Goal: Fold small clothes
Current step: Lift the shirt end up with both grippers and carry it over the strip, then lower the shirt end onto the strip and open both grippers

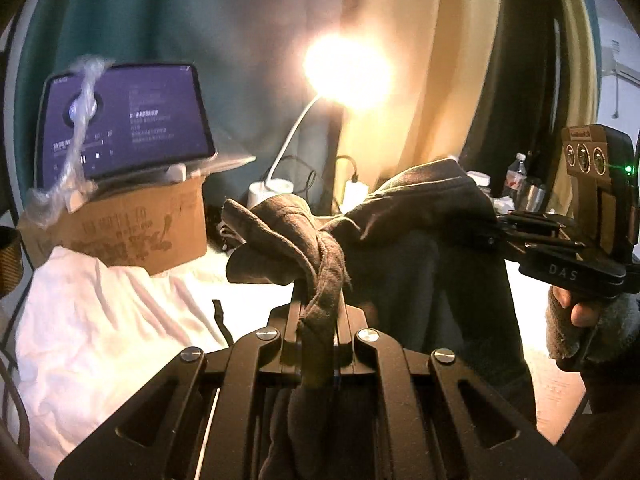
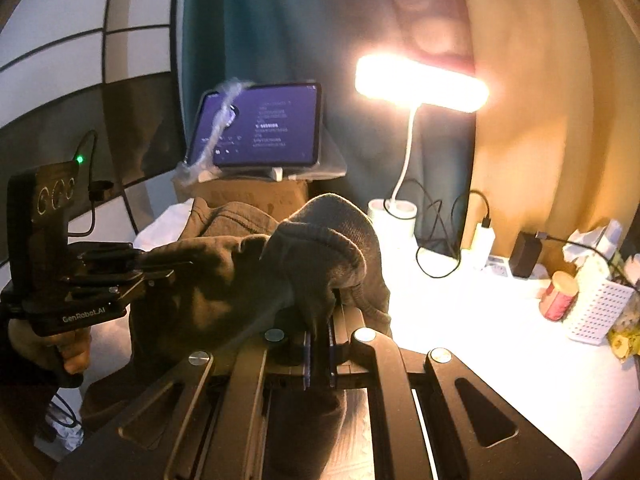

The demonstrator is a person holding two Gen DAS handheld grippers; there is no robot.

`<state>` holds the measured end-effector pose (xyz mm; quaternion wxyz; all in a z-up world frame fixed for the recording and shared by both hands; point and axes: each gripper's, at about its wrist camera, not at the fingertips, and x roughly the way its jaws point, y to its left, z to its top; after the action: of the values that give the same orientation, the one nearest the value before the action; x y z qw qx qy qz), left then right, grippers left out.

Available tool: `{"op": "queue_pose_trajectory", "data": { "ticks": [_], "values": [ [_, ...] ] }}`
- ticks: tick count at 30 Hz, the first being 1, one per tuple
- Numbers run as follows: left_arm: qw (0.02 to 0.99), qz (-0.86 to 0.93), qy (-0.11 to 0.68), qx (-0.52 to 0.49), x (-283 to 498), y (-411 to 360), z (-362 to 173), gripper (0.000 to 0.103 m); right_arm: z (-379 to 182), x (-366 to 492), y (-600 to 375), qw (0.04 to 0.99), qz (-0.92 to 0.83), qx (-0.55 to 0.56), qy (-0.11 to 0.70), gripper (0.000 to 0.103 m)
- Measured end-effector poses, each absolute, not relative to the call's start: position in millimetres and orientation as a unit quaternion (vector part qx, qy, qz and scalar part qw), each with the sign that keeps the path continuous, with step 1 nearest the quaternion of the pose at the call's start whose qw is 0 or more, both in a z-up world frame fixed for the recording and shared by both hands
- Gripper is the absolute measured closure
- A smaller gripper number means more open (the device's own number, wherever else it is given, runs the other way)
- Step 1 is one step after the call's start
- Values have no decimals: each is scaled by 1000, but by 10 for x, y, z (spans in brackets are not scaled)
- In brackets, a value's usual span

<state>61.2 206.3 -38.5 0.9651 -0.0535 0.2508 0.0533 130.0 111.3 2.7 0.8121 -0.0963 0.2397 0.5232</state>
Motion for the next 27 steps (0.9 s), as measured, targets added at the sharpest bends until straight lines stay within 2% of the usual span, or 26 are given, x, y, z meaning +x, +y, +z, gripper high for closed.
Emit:
{"op": "queue_pose_trajectory", "data": {
  "ticks": [27],
  "values": [
    [913, 102, 381, -107, 1368, 2757, -1123, 95, -1040, 2292, 1668, 772, 498, -75, 388, 96]
  ]
}}
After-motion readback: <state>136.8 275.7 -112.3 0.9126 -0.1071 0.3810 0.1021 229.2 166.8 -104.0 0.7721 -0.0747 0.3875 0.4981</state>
